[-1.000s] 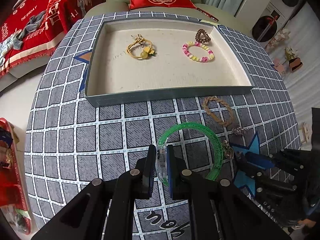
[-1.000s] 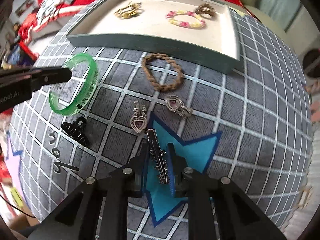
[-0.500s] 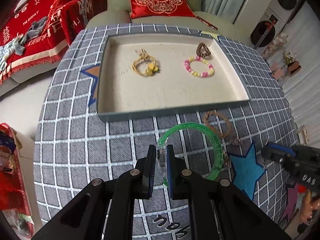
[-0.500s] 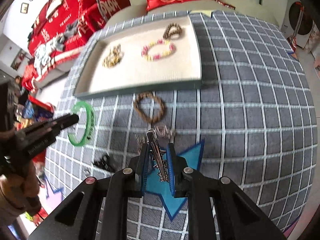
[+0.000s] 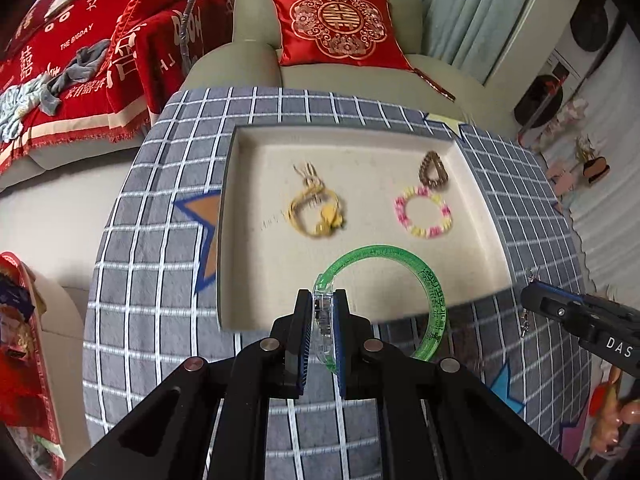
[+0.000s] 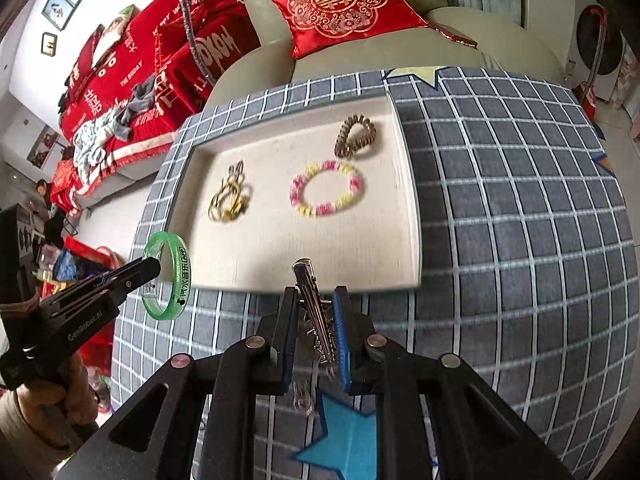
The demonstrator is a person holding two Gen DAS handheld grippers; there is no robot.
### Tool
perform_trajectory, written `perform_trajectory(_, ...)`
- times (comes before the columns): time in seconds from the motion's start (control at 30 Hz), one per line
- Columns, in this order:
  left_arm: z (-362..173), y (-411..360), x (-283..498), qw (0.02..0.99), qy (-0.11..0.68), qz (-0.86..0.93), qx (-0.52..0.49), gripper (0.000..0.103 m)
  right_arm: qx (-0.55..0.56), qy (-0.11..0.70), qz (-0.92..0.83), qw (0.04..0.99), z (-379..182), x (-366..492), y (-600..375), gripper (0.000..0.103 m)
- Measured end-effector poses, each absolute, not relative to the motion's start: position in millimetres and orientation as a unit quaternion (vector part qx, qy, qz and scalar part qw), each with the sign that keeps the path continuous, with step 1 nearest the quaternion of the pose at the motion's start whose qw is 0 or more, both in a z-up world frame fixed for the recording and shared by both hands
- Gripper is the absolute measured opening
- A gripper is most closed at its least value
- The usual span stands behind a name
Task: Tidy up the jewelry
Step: 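Carry the green bangle and silver barrette over the tray with both tools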
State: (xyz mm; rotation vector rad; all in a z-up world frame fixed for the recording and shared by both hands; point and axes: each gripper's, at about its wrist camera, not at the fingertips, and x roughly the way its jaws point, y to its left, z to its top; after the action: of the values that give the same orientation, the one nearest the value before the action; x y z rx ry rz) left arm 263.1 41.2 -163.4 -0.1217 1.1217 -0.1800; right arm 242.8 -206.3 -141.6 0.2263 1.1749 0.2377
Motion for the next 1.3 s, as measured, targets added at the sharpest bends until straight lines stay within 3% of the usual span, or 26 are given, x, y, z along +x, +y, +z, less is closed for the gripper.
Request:
perform_trajectory(0.8, -231.7, 26.4, 330.3, 0.797, 0.6, -0.066, -0.025, 0.025, 0.111, 0.614, 0.089, 0.776, -215.4, 330.0, -193.7, 0.019)
perform_trajectory(1.3, -233.4, 9.8, 359.5, 0.825, 0.564, -0.031, 0.015, 0.025, 0.094, 0.592, 0.084, 0.796, -218.8, 362.4, -197.2, 0.019)
